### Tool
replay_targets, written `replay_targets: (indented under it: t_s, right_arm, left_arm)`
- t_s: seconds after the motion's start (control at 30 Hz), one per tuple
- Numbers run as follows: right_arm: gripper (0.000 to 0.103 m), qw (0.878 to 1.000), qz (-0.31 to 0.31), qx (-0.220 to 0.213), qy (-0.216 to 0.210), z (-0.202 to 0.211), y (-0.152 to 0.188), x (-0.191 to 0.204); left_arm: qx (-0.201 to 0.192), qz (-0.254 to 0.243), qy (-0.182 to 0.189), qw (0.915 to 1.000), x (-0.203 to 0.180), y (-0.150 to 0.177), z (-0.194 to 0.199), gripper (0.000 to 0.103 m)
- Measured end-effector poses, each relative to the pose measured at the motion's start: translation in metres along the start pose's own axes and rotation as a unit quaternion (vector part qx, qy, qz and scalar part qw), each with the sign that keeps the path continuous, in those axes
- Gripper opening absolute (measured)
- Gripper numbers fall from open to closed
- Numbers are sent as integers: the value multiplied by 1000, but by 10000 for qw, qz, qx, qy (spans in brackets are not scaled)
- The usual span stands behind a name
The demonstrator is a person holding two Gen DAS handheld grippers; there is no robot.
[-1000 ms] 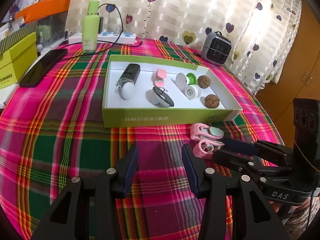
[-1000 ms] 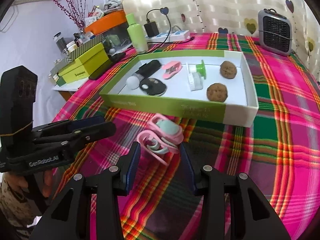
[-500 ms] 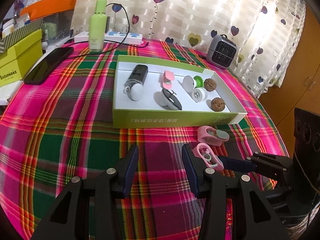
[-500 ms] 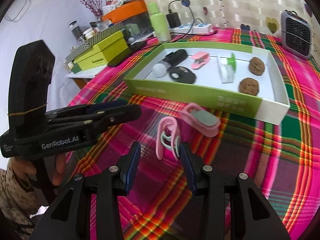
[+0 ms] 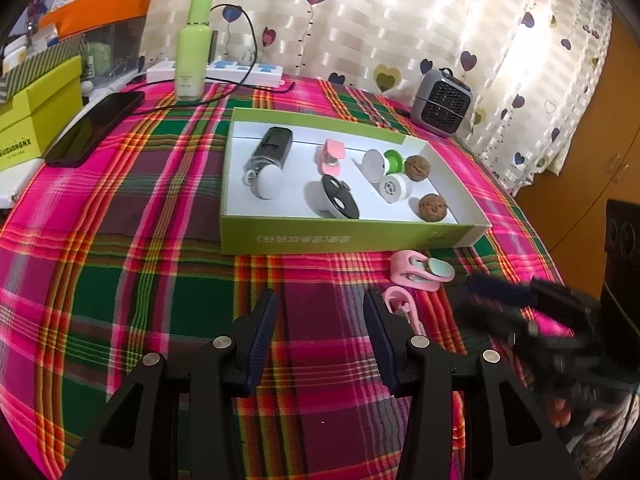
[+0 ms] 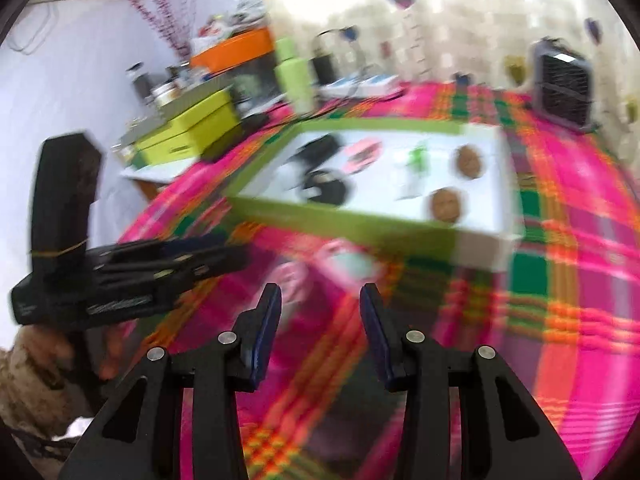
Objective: Organize objects
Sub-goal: 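Reach the right tool to the pink-and-grey clip while the left tool reaches the pink loop clip, then close the right tool on the pink-and-grey clip while the left tool closes on the pink loop clip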
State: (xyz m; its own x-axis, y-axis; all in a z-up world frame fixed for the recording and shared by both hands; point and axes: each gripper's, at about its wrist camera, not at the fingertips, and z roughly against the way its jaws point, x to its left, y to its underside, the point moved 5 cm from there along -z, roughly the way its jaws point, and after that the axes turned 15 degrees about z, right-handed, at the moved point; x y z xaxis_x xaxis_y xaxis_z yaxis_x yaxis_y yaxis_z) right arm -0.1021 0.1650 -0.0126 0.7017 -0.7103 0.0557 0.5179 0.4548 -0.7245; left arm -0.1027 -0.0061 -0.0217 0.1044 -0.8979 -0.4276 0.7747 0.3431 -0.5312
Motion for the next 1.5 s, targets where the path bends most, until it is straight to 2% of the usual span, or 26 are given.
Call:
replay_targets:
  t_s: [0.1,0.2,0.5,0.67,0.9,1.23,1.5]
  right_arm:
    - [42,9995,76,6,300,2,-3,-11]
    - [42,9984,153,50,538,0,-3,-17]
    - [42,9990,53,45,447,-2,0,-27]
    - [42,9990,100,44,437,-3,-2,-28]
    - [42,9992,39,75,392,-5,0,-31]
    - [42,9997,167,65,147,-11,-5,-21]
    - [42,9991,387,148,68,-21,-13,-13]
  left_arm:
    - [100,1,59,9999,-4,3,-2,44]
    - [168,-88,138,9997,-13,7,-2,50]
    - [380,-354,274,9983,-41,22,-10,53]
    - [460,-387,129,9981,-45,28,-18,53]
    - [370,-404,-6,9985,-45,26,-20,52]
    - [266,-407,-146,9987,-36,22,-20,29]
    - [189,-304,-254,9990,-22,13,-18,28]
